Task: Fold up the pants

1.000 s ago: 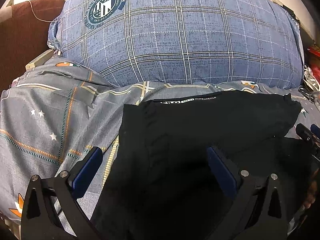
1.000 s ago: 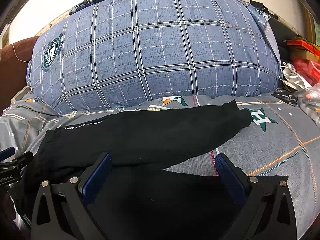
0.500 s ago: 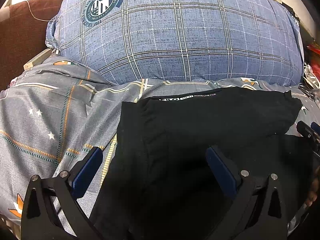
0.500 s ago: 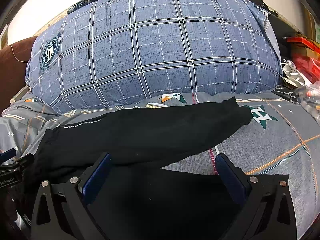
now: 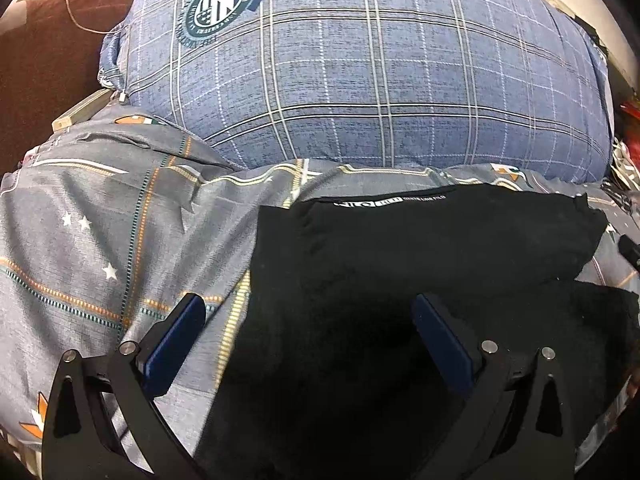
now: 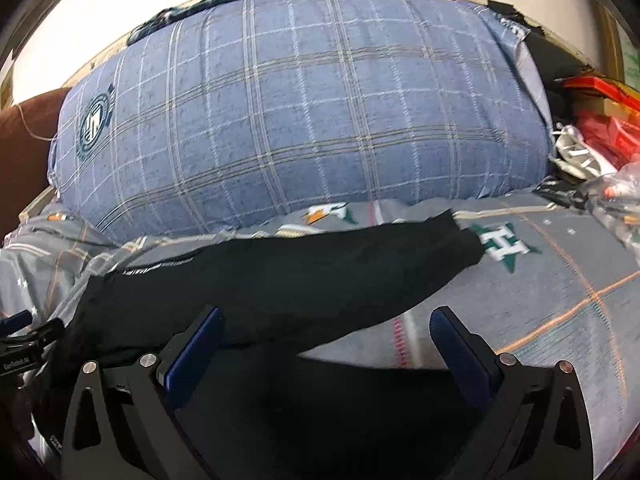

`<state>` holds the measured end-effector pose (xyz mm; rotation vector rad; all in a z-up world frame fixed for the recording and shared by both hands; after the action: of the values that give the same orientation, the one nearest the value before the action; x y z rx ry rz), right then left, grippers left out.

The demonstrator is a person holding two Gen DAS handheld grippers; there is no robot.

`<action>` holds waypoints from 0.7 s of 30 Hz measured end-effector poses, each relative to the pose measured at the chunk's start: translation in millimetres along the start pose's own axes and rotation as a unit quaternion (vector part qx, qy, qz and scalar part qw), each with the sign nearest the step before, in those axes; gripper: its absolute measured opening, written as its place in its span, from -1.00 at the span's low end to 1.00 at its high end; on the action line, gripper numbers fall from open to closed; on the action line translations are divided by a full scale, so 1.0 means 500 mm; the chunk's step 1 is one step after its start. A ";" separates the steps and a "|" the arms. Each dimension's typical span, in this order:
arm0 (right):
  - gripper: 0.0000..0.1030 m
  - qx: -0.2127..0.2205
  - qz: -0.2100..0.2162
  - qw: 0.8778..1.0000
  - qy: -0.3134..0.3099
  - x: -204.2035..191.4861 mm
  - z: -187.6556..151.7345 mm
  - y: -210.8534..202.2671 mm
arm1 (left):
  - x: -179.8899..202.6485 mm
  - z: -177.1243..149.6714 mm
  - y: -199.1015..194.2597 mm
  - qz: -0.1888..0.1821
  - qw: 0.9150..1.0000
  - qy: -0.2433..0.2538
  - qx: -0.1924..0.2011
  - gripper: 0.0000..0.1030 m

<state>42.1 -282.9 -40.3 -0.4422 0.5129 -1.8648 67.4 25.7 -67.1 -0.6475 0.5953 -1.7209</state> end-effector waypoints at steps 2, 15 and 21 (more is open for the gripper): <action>0.99 0.013 -0.004 1.000 -0.005 0.029 0.017 0.004 | -0.012 0.010 0.003 0.005 1.000 0.001 0.000 1.00; 0.96 -0.075 -0.003 0.993 0.093 0.211 0.181 0.263 | -0.175 0.155 0.102 0.029 0.993 -0.104 -0.041 1.00; 0.61 -0.130 0.000 0.985 0.112 0.210 0.167 0.375 | -0.192 0.147 0.188 -0.024 0.988 -0.136 -0.074 0.79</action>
<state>197.8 -451.0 -66.5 -0.4056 0.9149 -1.8644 202.9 93.7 -89.5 -0.9900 0.5206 -1.6063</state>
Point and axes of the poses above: each gripper's, at about its wrist camera, not at the fingertips, and y roughly the way its jaws point, x to its right, z to its top, the point moved 6 cm from there along y, roughly the way its jaws point, and after that the axes turned 14 degrees about -z, right-handed, at the moved point
